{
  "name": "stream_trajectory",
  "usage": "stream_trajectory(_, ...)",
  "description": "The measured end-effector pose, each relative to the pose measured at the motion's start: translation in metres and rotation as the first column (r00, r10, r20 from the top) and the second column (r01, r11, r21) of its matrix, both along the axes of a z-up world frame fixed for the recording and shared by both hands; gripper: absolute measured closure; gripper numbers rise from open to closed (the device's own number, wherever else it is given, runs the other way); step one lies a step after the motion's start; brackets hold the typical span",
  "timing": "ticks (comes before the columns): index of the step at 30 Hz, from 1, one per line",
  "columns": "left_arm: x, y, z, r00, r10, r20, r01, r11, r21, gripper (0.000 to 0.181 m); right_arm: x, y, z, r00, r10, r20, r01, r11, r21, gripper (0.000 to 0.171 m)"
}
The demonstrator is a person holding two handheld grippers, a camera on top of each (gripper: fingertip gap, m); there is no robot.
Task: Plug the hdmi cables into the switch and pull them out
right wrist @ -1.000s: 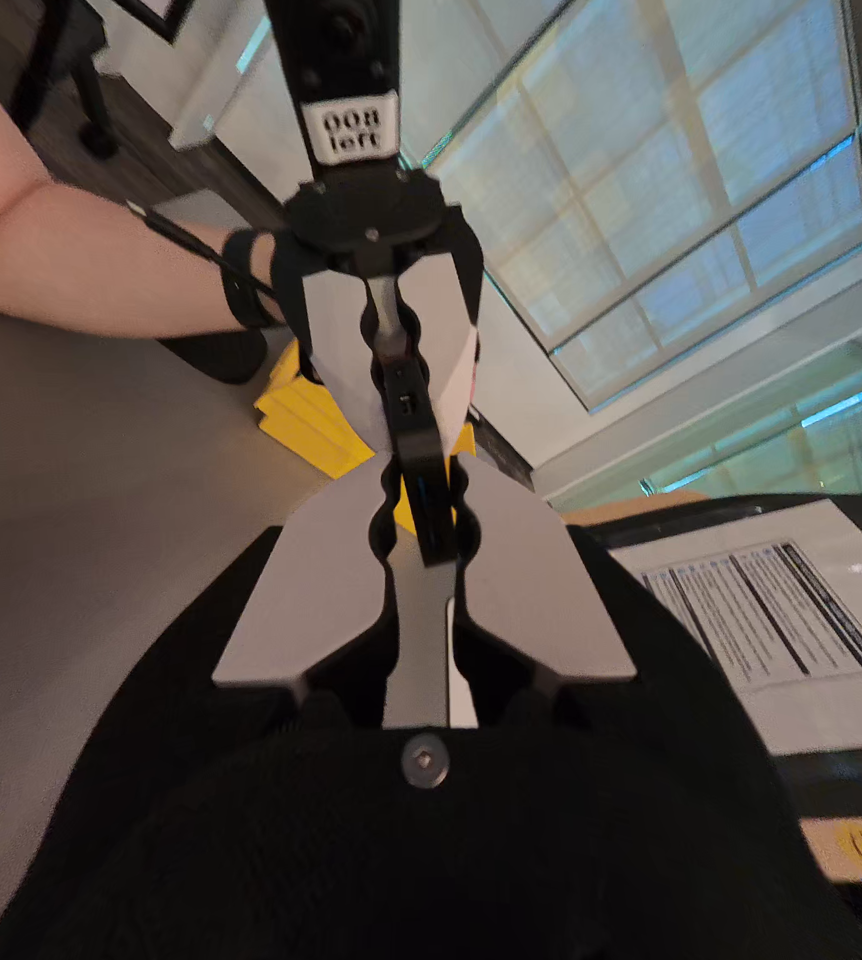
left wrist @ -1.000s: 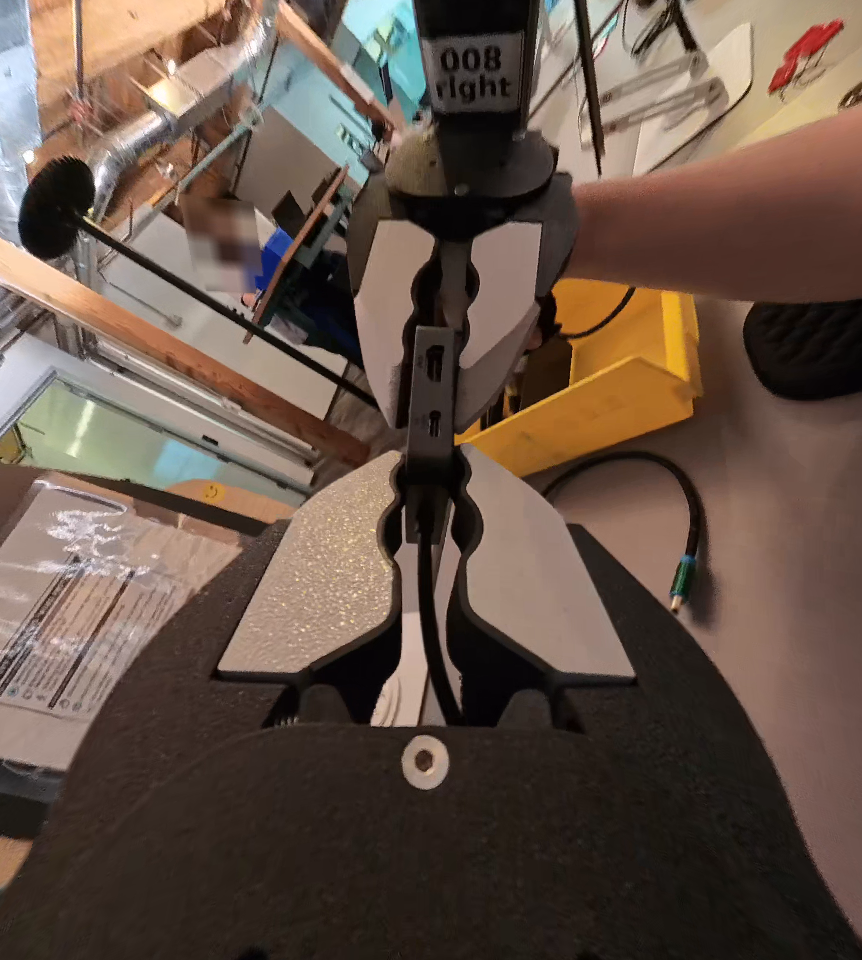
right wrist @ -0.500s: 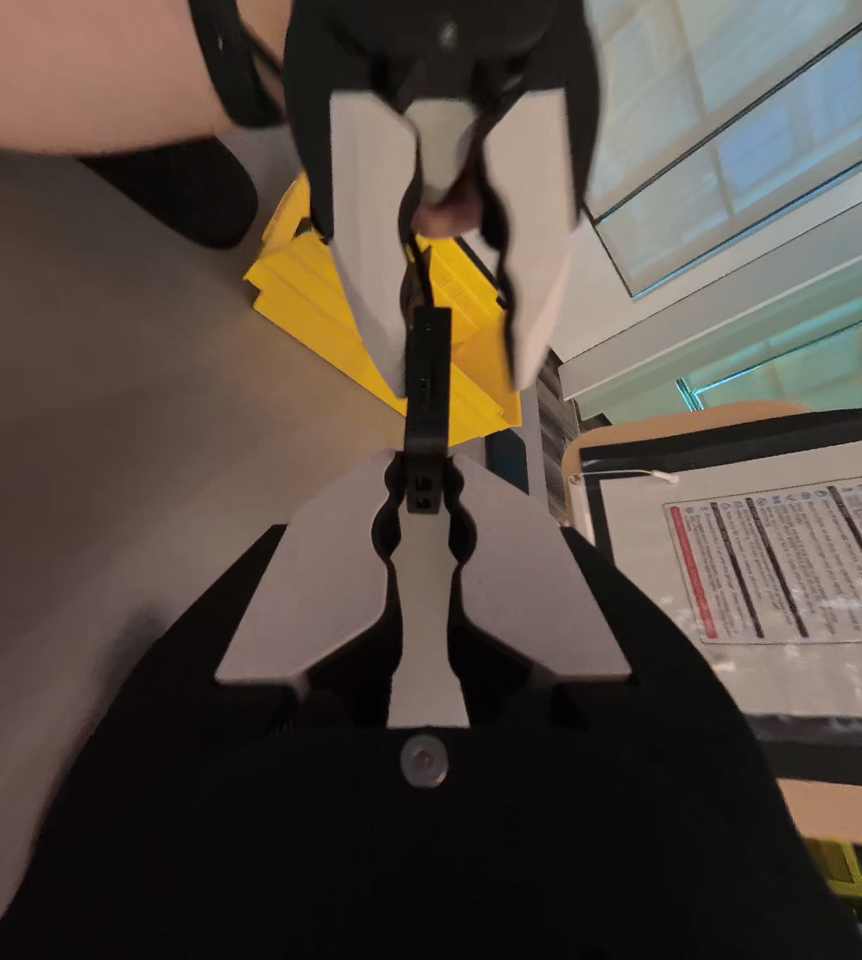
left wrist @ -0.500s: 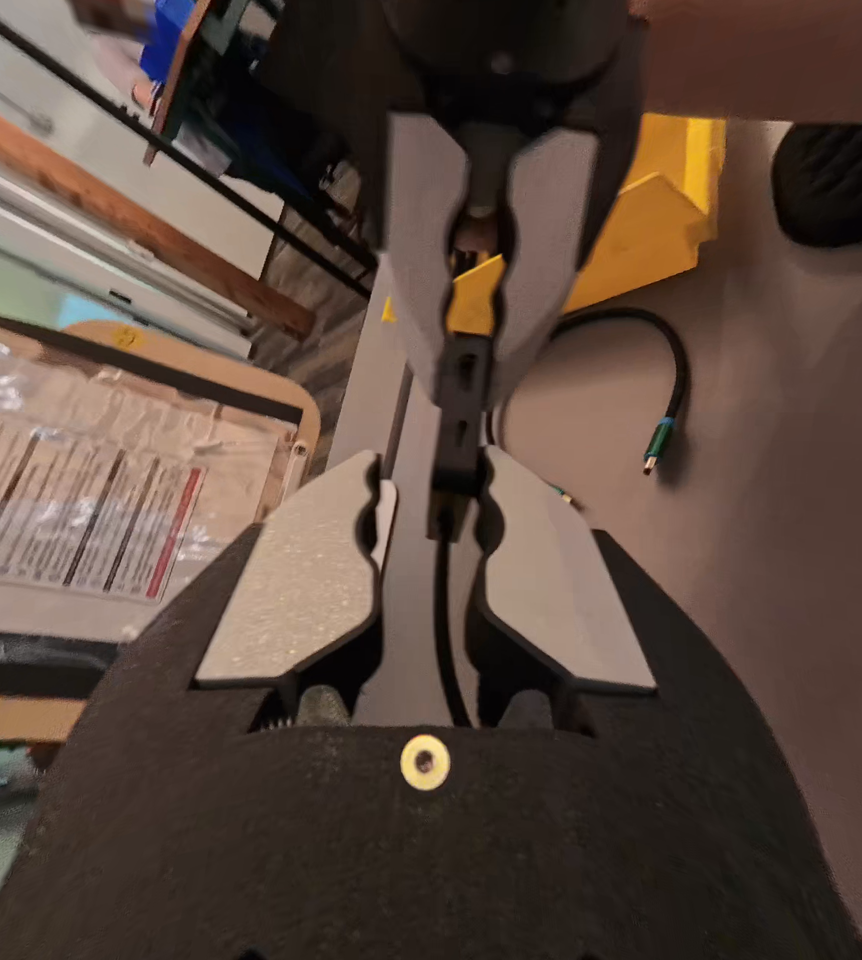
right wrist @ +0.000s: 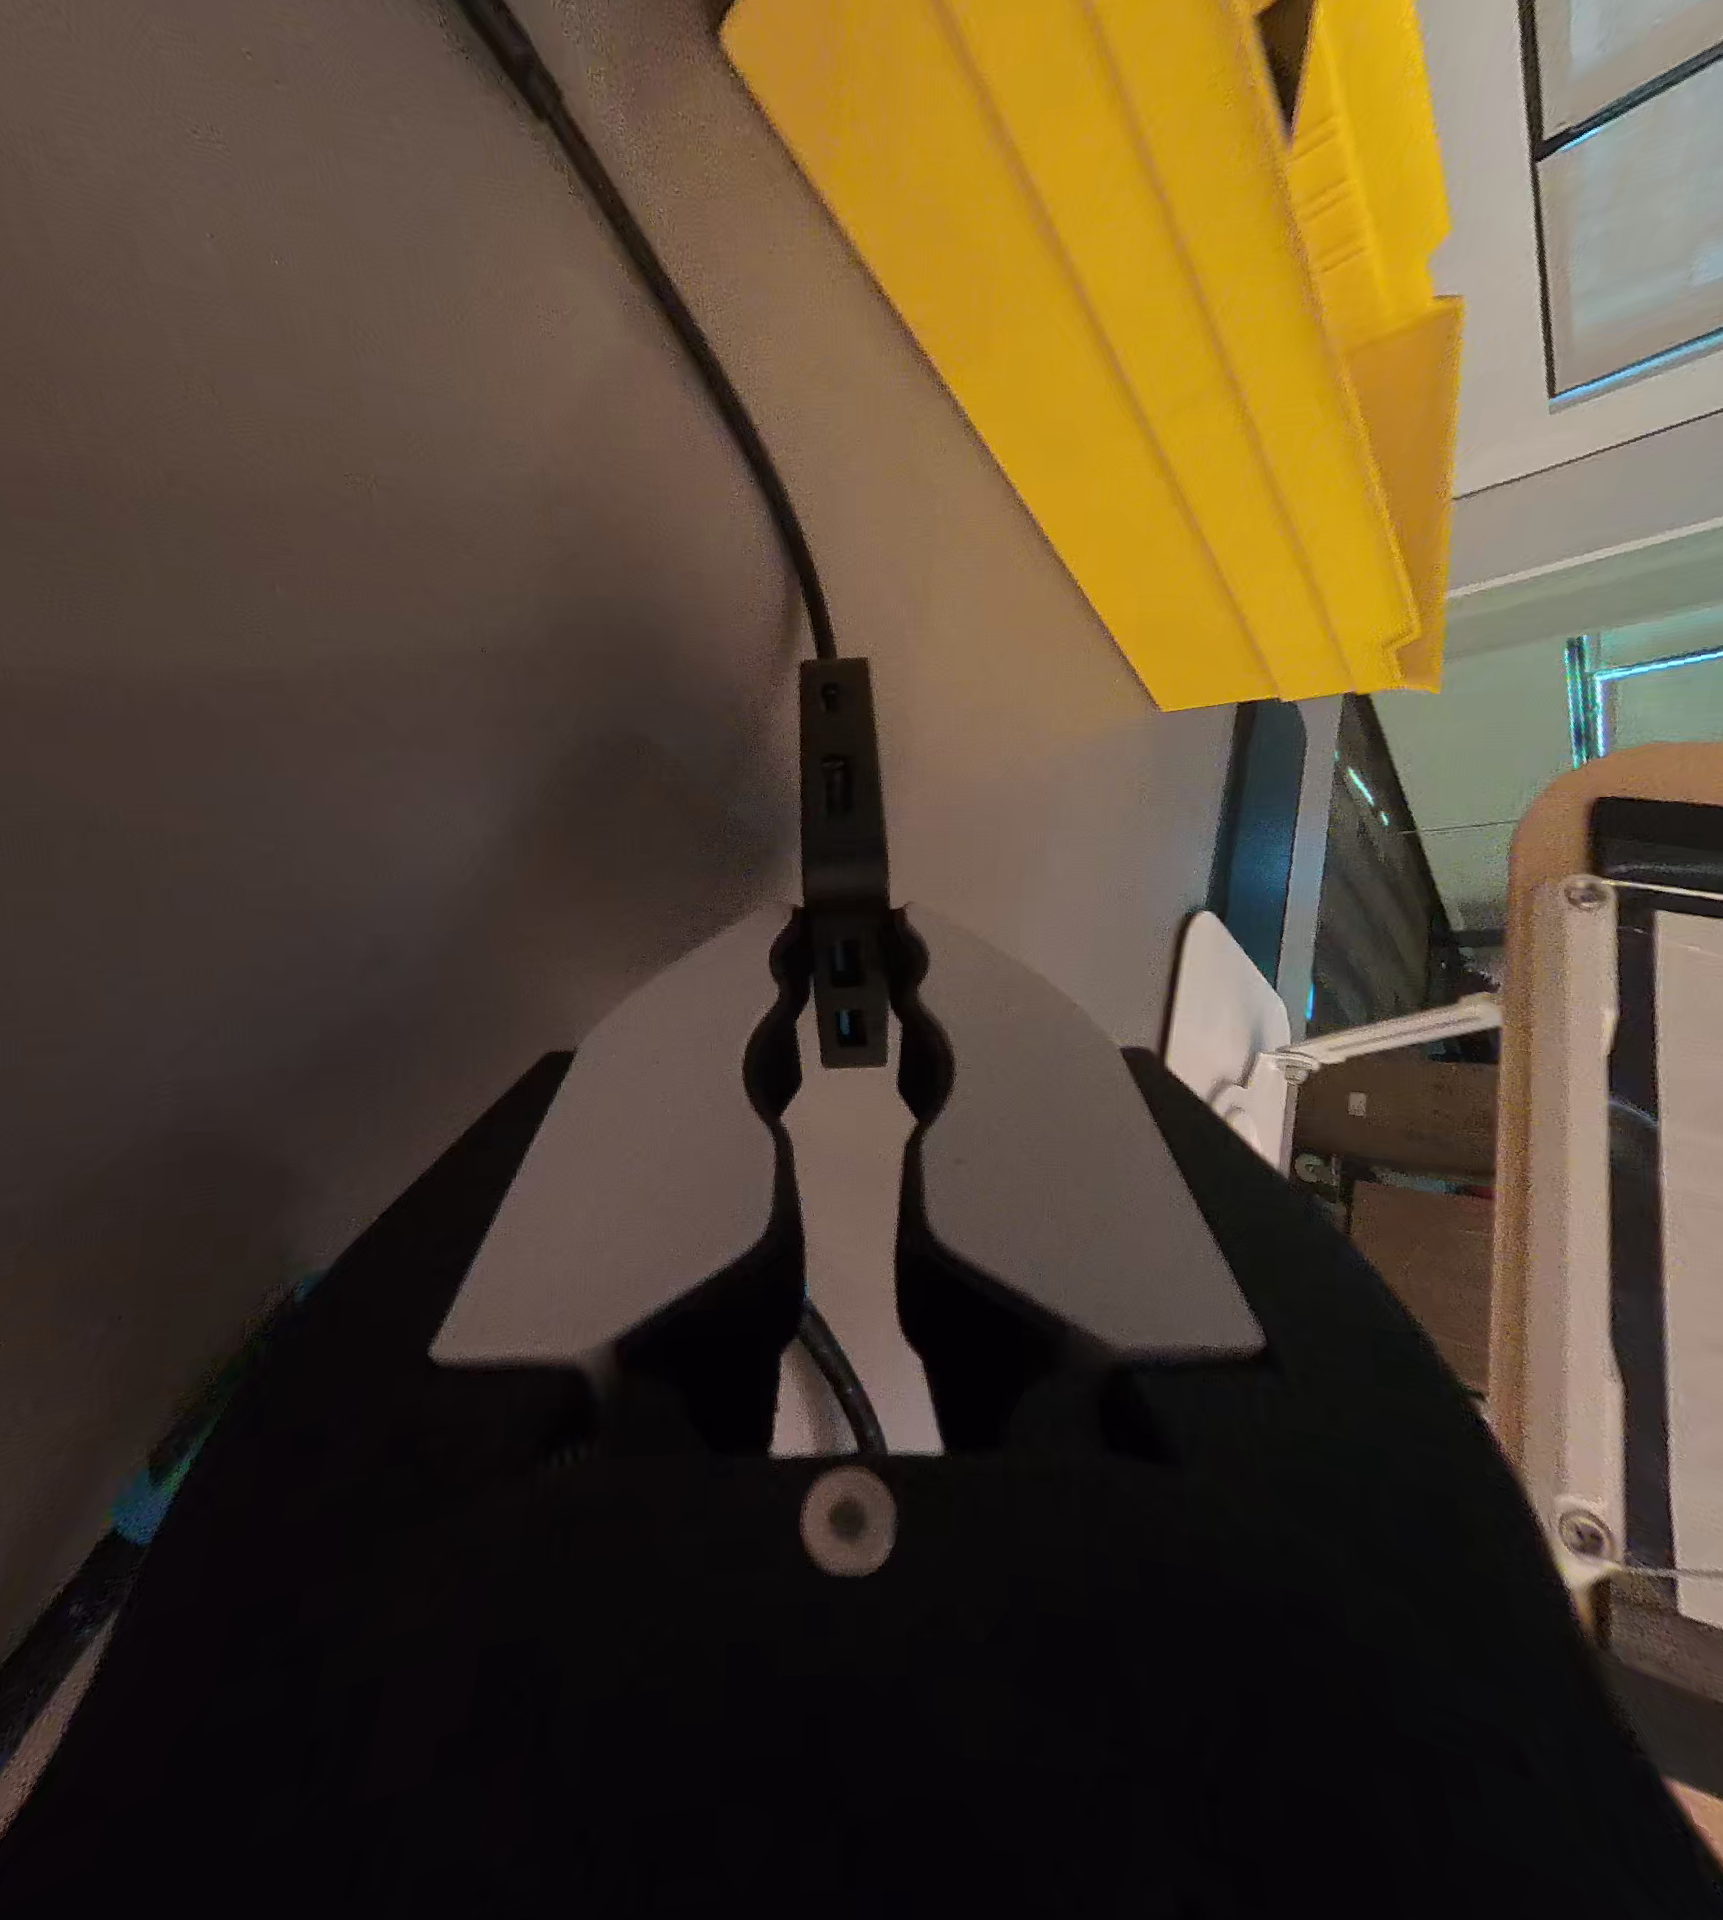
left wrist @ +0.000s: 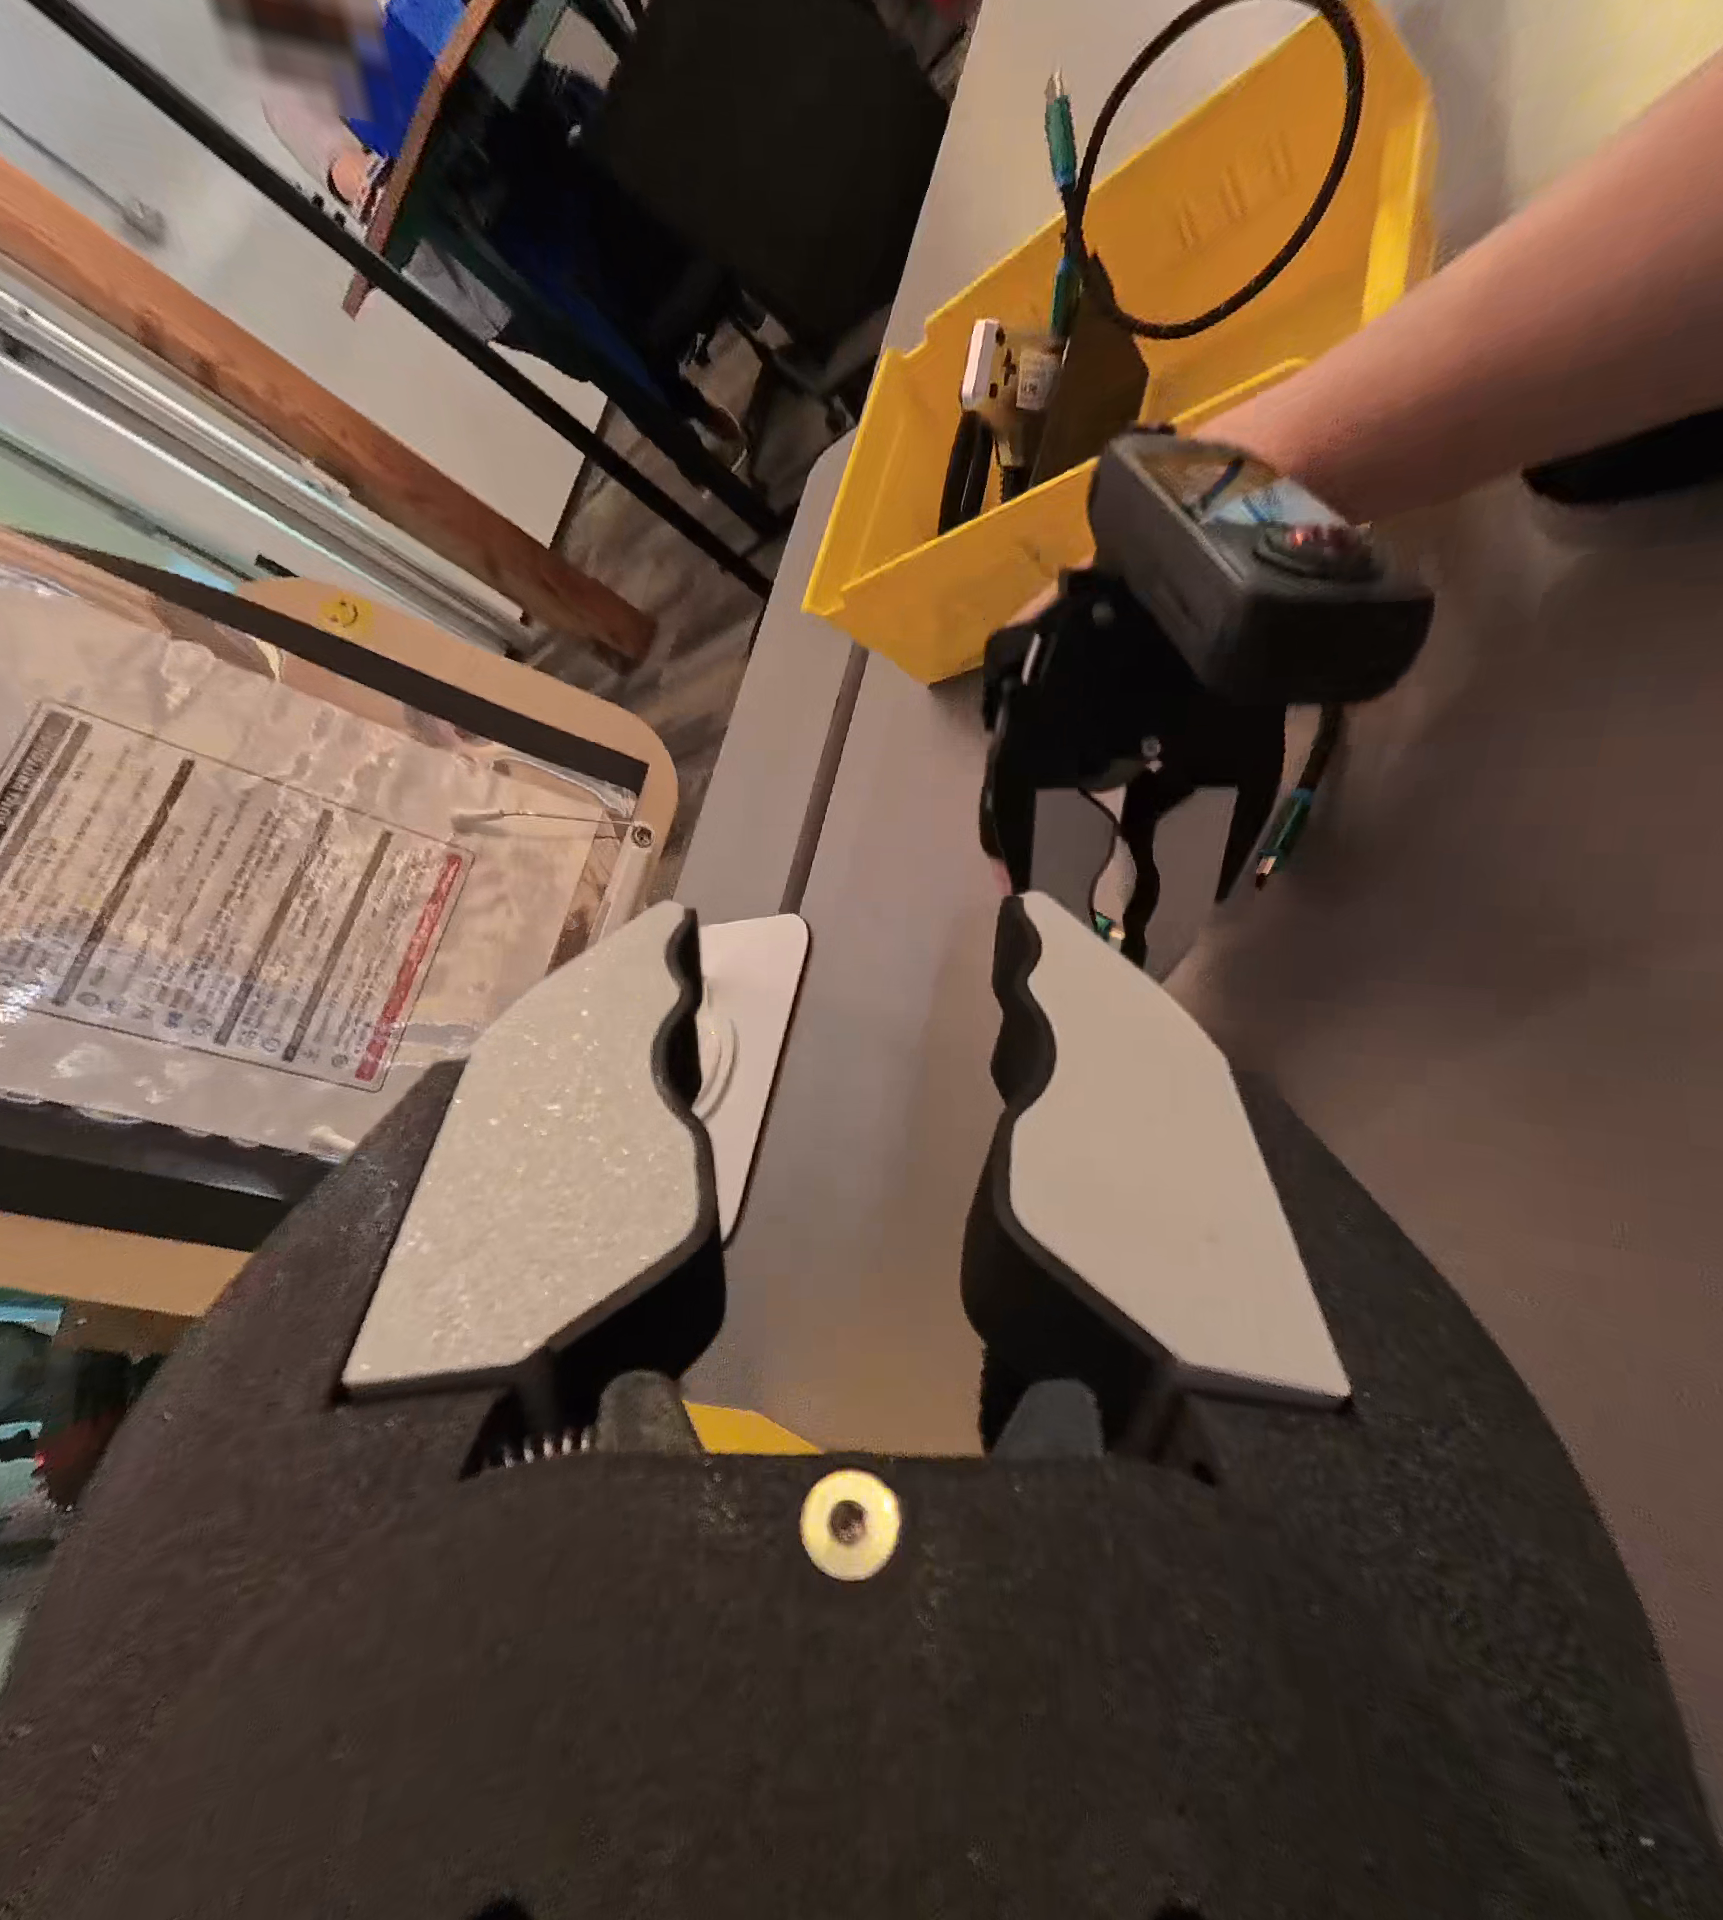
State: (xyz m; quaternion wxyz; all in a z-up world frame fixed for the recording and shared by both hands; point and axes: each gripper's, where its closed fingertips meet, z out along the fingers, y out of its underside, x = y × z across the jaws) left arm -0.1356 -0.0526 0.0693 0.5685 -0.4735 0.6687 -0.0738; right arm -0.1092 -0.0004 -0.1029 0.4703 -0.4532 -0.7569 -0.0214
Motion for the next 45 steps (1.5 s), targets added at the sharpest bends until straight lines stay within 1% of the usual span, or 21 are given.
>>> stream_trajectory(1, 0.000, 0.000, 0.000, 1.000, 0.003, -0.004, -0.003, 1.000, 0.004, 0.128, -0.001, 0.000, -0.005, 1.000, 0.004, 0.004, -0.004, 1.000, 0.005, 0.156)
stream_trajectory(4, -0.001, 0.004, -0.002, 1.000, 0.026, -0.014, -0.026, 1.000, 0.006, 0.128, 0.002, -0.002, -0.013, 0.999, -0.035, 0.007, 0.035, 0.997, -0.069, 0.153)
stream_trajectory(5, -0.001, 0.005, -0.001, 1.000, 0.030, -0.009, -0.030, 1.000, 0.003, 0.128, 0.005, -0.002, -0.010, 0.998, -0.067, -0.002, 0.066, 0.993, -0.101, 0.145)
stream_trajectory(6, -0.001, 0.006, 0.001, 0.999, 0.032, 0.003, -0.032, 0.999, 0.003, 0.128, 0.009, -0.002, -0.006, 0.995, -0.098, -0.008, 0.096, 0.986, -0.137, 0.142)
stream_trajectory(7, -0.001, 0.007, 0.004, 0.999, 0.032, 0.020, -0.032, 0.999, 0.004, 0.128, 0.013, -0.004, 0.000, 0.992, -0.124, -0.013, 0.120, 0.978, -0.173, 0.142)
stream_trajectory(11, -0.001, 0.004, 0.014, 0.997, 0.013, 0.079, -0.013, 1.000, -0.003, 0.130, 0.022, -0.021, 0.042, 0.973, -0.192, -0.127, 0.152, 0.950, -0.273, 0.142)
stream_trajectory(13, -0.002, 0.004, 0.018, 0.995, 0.010, 0.099, -0.011, 1.000, 0.005, 0.131, 0.029, -0.028, 0.049, 0.950, -0.279, -0.139, 0.221, 0.917, -0.331, 0.139)
stream_trajectory(15, -0.002, 0.004, 0.022, 0.993, 0.012, 0.118, -0.013, 1.000, 0.006, 0.132, 0.039, -0.038, 0.038, 0.922, -0.374, -0.101, 0.309, 0.868, -0.389, 0.137)
stream_trajectory(17, -0.002, 0.005, 0.025, 0.990, 0.012, 0.138, -0.012, 1.000, -0.001, 0.133, 0.056, -0.053, 0.009, 0.898, -0.441, -0.004, 0.401, 0.819, -0.411, 0.134)
stream_trajectory(19, 0.000, 0.006, 0.028, 0.987, 0.013, 0.159, -0.012, 1.000, -0.006, 0.135, 0.075, -0.062, -0.016, 0.863, -0.501, 0.067, 0.488, 0.791, -0.369, 0.134)
stream_trajectory(20, 0.001, 0.007, 0.029, 0.986, 0.012, 0.167, -0.010, 1.000, -0.012, 0.135, 0.085, -0.062, -0.025, 0.829, -0.552, 0.089, 0.546, 0.766, -0.340, 0.135)
stream_trajectory(22, 0.004, 0.007, 0.030, 0.984, 0.006, 0.177, -0.003, 1.000, -0.020, 0.136, 0.105, -0.057, -0.041, 0.741, -0.658, 0.136, 0.667, 0.695, -0.268, 0.142)
stream_trajectory(23, 0.007, 0.007, 0.029, 0.984, -0.001, 0.177, 0.005, 1.000, -0.026, 0.136, 0.108, -0.055, -0.046, 0.718, -0.683, 0.131, 0.690, 0.677, -0.254, 0.155)
stream_trajectory(24, 0.011, 0.006, 0.027, 0.985, -0.010, 0.172, 0.017, 0.999, -0.036, 0.137, 0.106, -0.054, -0.048, 0.713, -0.692, 0.115, 0.694, 0.673, -0.255, 0.161)
stream_trajectory(27, 0.023, 0.003, 0.015, 0.990, -0.042, 0.135, 0.051, 0.997, -0.065, 0.138, 0.106, -0.048, -0.043, 0.726, -0.672, 0.144, 0.686, 0.697, -0.209, 0.162)
stream_trajectory(29, 0.032, 0.004, -0.001, 0.996, -0.049, 0.076, 0.057, 0.993, -0.102, 0.145, 0.104, -0.037, -0.020, 0.750, -0.660, 0.050, 0.661, 0.745, -0.087, 0.164)
stream_trajectory(31, 0.041, 0.004, -0.026, 0.998, -0.054, -0.031, 0.049, 0.988, -0.143, 0.146, 0.100, -0.033, 0.004, 0.767, -0.641, -0.026, 0.641, 0.767, -0.012, 0.164)
stream_trajectory(34, 0.059, 0.002, -0.062, 0.981, -0.094, -0.168, 0.067, 0.985, -0.158, 0.142, 0.094, -0.035, 0.029, 0.776, -0.621, -0.113, 0.624, 0.781, -0.007, 0.164)
stream_trajectory(40, 0.084, 0.005, -0.103, 0.948, -0.125, -0.293, 0.079, 0.983, -0.165, 0.139, 0.104, -0.038, 0.060, 0.765, -0.618, -0.181, 0.633, 0.774, 0.030, 0.164)
stream_trajectory(42, 0.087, 0.010, -0.105, 0.950, -0.106, -0.292, 0.064, 0.987, -0.150, 0.139, 0.105, -0.042, 0.071, 0.770, -0.597, -0.224, 0.622, 0.782, 0.053, 0.164)
stream_trajectory(45, 0.100, 0.011, -0.093, 0.976, -0.115, -0.187, 0.090, 0.986, -0.139, 0.139, 0.101, -0.049, 0.081, 0.795, -0.555, -0.242, 0.590, 0.801, 0.100, 0.164)
